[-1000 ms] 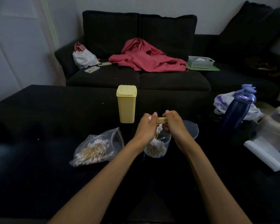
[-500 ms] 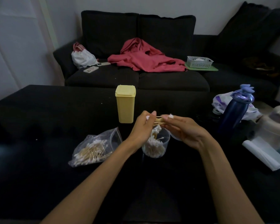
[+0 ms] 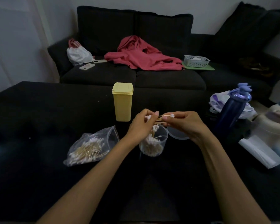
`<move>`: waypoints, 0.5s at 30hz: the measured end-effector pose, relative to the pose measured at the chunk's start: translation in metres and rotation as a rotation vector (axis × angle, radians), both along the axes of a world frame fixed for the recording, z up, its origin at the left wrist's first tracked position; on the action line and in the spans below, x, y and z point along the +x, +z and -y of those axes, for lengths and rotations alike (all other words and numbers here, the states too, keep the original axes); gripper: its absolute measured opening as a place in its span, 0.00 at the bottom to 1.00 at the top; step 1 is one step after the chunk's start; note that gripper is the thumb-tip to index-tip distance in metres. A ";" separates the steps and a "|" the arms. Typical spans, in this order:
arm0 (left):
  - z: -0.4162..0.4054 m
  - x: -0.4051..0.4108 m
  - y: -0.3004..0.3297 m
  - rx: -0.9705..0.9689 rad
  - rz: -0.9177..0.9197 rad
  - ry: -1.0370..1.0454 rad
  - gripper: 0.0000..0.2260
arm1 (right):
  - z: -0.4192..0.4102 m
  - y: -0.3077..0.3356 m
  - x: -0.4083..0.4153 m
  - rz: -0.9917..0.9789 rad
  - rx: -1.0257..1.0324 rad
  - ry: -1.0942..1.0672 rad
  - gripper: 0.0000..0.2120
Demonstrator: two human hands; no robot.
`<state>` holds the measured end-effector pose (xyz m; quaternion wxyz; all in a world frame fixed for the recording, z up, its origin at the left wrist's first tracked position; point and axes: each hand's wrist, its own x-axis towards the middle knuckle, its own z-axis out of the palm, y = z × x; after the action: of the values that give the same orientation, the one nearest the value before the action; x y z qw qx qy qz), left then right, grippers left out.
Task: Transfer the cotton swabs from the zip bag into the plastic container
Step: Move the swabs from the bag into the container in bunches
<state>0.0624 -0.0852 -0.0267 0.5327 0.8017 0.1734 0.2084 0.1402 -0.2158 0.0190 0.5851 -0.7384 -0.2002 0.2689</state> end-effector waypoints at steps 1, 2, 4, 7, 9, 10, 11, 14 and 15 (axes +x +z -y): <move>-0.004 0.000 0.000 0.027 -0.053 -0.005 0.14 | 0.000 0.001 0.002 0.039 -0.035 0.008 0.04; -0.007 -0.002 0.000 0.057 -0.088 -0.004 0.15 | 0.002 0.002 0.004 0.071 -0.074 0.018 0.04; -0.016 -0.010 0.002 0.147 -0.116 -0.011 0.15 | 0.007 0.007 0.009 0.126 -0.141 0.062 0.05; -0.031 -0.026 -0.001 0.430 -0.188 -0.103 0.20 | 0.014 0.016 0.019 0.239 -0.221 0.160 0.06; -0.034 -0.033 -0.006 0.550 -0.251 -0.167 0.23 | 0.013 0.021 0.025 0.362 -0.322 0.206 0.07; -0.033 -0.036 -0.007 0.558 -0.272 -0.181 0.24 | 0.011 0.024 0.028 0.434 -0.382 0.222 0.06; -0.032 -0.038 -0.009 0.545 -0.285 -0.181 0.25 | 0.008 0.027 0.030 0.502 -0.441 0.234 0.05; -0.029 -0.042 -0.011 0.525 -0.286 -0.158 0.26 | -0.004 0.035 0.038 0.664 -0.579 0.282 0.03; -0.029 -0.042 -0.012 0.530 -0.291 -0.150 0.26 | -0.008 0.036 0.038 0.704 -0.619 0.309 0.03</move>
<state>0.0201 -0.0562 -0.0382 0.2888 0.9446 0.1280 0.0895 0.1786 -0.2074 0.0548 0.1883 -0.8853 -0.4038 0.1337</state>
